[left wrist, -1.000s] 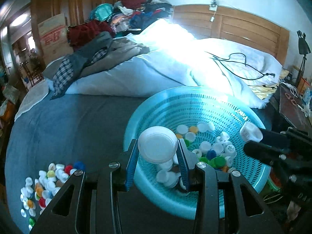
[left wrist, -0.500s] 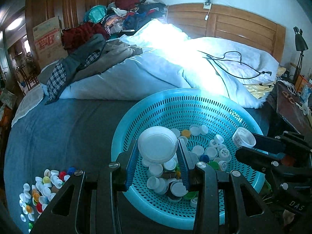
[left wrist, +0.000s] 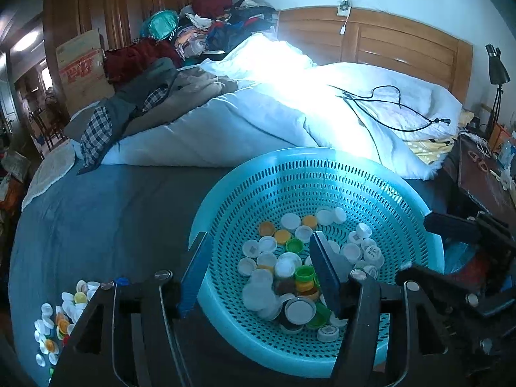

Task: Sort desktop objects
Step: 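Open both tools to drop the lid and cap into the blue basket, then move back to the pile and grasp a white cap with the left tool, then grasp a white cap with the right tool while the left tool holds its cap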

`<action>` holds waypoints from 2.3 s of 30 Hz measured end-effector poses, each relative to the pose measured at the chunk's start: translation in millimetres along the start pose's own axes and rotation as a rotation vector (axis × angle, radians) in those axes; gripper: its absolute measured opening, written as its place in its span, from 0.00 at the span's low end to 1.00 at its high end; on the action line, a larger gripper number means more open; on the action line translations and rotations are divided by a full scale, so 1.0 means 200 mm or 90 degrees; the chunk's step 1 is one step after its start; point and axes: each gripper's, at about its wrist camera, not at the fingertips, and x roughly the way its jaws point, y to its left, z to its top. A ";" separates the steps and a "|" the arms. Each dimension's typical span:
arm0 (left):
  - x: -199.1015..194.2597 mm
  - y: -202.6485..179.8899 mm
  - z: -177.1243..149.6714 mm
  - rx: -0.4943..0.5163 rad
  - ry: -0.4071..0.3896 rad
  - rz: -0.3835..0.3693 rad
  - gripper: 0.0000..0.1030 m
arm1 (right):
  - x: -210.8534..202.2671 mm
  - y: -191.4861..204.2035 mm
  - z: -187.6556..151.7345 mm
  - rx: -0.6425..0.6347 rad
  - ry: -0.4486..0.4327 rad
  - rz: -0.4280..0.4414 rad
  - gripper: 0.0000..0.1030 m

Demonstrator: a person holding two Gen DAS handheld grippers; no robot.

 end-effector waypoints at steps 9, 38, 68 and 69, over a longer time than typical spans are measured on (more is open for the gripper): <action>-0.12 0.41 -0.35 -0.069 0.012 0.082 0.57 | 0.11 0.22 -0.34 0.004 0.102 0.122 0.87; -0.21 1.11 -1.48 -0.279 0.090 0.145 0.45 | 0.35 0.74 -0.82 -0.105 0.234 0.208 0.91; -0.88 1.60 -2.02 -0.486 -0.026 0.211 0.25 | 0.90 2.23 -0.80 -0.458 0.258 0.286 0.65; -0.87 1.61 -2.03 -0.488 -0.026 0.208 0.25 | 0.92 2.24 -0.80 -0.460 0.260 0.278 0.65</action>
